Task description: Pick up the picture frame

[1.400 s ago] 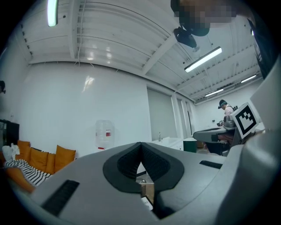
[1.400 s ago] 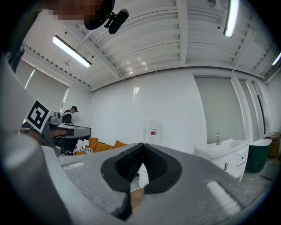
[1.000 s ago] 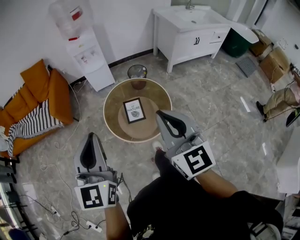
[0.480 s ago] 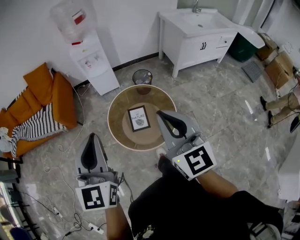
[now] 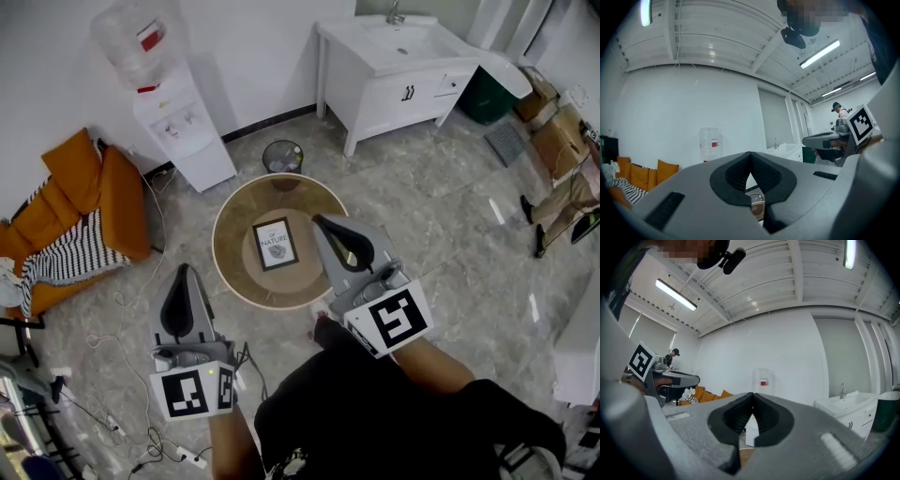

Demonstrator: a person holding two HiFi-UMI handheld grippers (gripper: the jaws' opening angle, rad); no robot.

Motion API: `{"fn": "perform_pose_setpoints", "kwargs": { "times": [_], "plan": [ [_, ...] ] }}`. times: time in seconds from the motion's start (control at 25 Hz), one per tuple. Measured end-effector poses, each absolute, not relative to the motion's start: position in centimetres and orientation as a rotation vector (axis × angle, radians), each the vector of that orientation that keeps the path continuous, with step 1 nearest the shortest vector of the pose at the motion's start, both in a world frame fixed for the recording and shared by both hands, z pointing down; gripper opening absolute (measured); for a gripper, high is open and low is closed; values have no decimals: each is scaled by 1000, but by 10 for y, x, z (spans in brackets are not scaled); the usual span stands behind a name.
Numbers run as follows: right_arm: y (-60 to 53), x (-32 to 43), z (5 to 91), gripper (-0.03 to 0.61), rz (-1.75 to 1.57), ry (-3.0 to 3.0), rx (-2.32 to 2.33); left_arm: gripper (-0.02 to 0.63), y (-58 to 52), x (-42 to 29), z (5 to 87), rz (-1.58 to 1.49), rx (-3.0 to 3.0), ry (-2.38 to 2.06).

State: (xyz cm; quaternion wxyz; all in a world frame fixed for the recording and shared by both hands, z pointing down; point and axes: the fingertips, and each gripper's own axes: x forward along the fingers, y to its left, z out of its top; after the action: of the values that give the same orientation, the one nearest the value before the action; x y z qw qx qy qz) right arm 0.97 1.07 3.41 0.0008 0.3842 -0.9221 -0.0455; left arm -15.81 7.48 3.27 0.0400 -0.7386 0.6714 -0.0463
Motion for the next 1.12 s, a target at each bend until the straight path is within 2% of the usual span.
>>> {"fn": "perform_pose_setpoints", "kwargs": {
  "times": [0.72,1.12],
  "plan": [
    [-85,27,46,-5,-123,-2922,1165,-3,-3,-143,32,-147,-2213,2107],
    [-121,10,50,-3,-119,-2974,1033,-3,-20,-153,42,-198,-2116,2220]
  ]
}}
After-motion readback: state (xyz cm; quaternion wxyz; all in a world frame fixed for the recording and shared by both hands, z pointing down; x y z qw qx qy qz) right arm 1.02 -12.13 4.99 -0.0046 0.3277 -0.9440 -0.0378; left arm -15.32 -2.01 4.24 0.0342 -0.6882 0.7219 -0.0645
